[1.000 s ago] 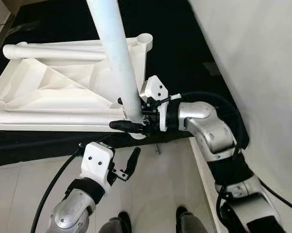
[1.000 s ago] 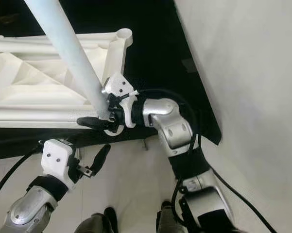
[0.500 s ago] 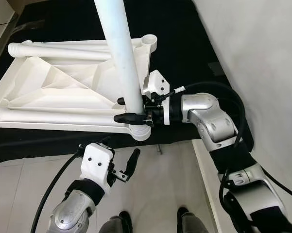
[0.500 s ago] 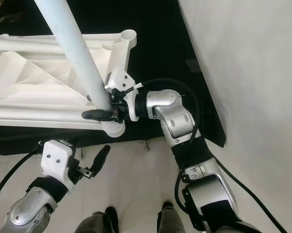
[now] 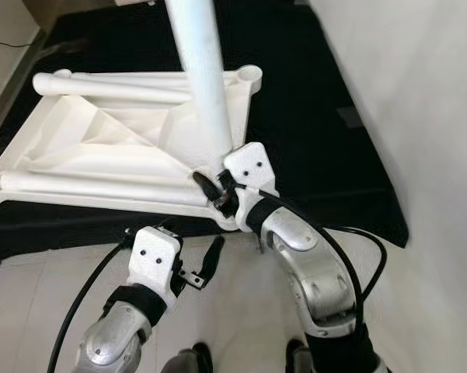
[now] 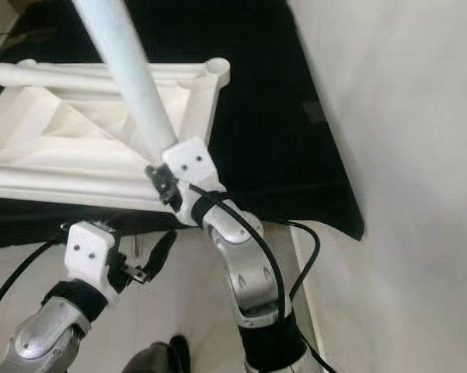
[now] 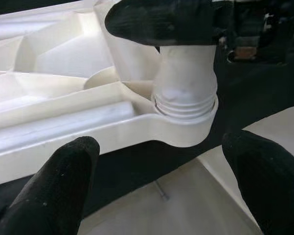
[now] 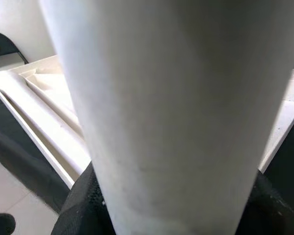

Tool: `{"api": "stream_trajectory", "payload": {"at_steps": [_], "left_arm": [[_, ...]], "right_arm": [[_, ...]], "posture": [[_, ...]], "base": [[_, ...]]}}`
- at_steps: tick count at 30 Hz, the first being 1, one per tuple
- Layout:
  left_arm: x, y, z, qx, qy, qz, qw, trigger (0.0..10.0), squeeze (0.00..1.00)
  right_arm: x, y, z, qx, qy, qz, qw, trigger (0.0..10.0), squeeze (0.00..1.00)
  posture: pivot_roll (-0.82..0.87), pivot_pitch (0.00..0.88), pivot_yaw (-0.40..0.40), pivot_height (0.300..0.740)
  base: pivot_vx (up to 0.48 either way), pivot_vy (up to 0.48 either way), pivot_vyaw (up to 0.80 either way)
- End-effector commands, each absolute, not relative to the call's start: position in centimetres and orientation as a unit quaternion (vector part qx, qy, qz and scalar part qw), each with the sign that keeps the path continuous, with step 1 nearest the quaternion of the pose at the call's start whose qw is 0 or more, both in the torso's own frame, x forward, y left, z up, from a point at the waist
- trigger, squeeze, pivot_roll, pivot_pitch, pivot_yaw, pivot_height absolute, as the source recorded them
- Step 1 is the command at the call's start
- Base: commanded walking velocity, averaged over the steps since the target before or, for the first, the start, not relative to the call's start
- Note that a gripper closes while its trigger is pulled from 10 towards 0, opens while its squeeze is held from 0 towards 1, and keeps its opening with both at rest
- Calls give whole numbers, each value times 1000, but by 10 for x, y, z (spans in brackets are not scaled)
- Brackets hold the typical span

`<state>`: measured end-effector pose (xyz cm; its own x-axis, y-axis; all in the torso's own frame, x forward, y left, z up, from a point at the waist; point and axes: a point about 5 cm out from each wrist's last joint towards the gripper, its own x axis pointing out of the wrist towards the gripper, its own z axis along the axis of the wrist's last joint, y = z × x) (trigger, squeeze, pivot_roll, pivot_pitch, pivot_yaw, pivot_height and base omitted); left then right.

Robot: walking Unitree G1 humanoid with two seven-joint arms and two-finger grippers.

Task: Building children table

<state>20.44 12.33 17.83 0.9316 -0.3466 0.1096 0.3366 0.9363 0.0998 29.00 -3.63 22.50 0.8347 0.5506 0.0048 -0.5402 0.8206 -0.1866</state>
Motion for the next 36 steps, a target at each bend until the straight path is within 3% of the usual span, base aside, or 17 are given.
{"api": "stream_trajectory", "payload": {"at_steps": [1,3,4,6,7,8,12,15,19,20,21,24,30,31,36], "left_arm": [[203,125,174,45,-52,-170,983,10000,0],[203,125,174,45,-53,-169,983,10000,0],[203,126,175,45,-53,-167,983,10000,0],[203,126,175,45,-53,-167,984,10000,0],[203,126,175,44,-54,-167,984,10000,0],[203,126,175,44,-54,-167,984,10000,0],[204,126,175,43,-54,-167,983,10000,0],[204,125,175,43,-55,-167,984,10000,0],[204,125,175,43,-55,-166,984,10000,0],[204,126,176,43,-55,-166,984,10000,0],[204,126,176,43,-55,-166,984,10000,0],[203,126,176,43,-54,-166,984,10000,0],[203,126,176,43,-53,-167,983,10000,0],[203,126,175,43,-53,-168,983,10000,0],[202,125,174,43,-50,-170,983,10000,0]], "right_arm": [[304,-35,193,-63,61,278,957,0,0],[307,-37,196,-63,57,275,958,0,0],[310,-39,198,-63,51,276,958,3176,0],[311,-39,200,-61,47,274,959,3176,0],[312,-38,205,-50,35,292,955,10000,0],[309,-34,214,-31,14,317,948,10000,1000],[307,-29,222,-18,-2,361,932,10000,1000],[315,-33,242,-38,-45,484,873,10000,1000],[318,-35,246,-49,-51,501,863,10000,1000],[323,-39,250,-84,-59,547,831,10000,0],[323,-40,254,-97,-61,578,808,10000,0],[324,-42,257,-107,-62,610,783,10000,0],[328,-44,264,-117,-63,635,761,10000,0],[332,-47,268,-119,-65,645,752,0,0],[335,-52,271,-127,-61,669,729,0,0]], "posture": [[6,322,92,740],[6,322,92,740],[6,323,92,740],[6,324,92,740],[5,326,91,740],[5,326,91,740],[5,327,91,740],[13,331,91,740],[13,331,91,740],[21,335,92,740],[25,336,95,740],[26,336,96,740],[28,339,100,740],[28,338,102,740],[26,330,106,740]], "base": [[0,0,0],[0,0,0],[0,0,0],[0,0,0],[0,0,0],[0,0,0],[0,0,0],[0,0,0],[0,0,0],[0,0,0],[0,0,0],[0,0,0],[0,0,0],[0,0,0],[0,0,0]]}}
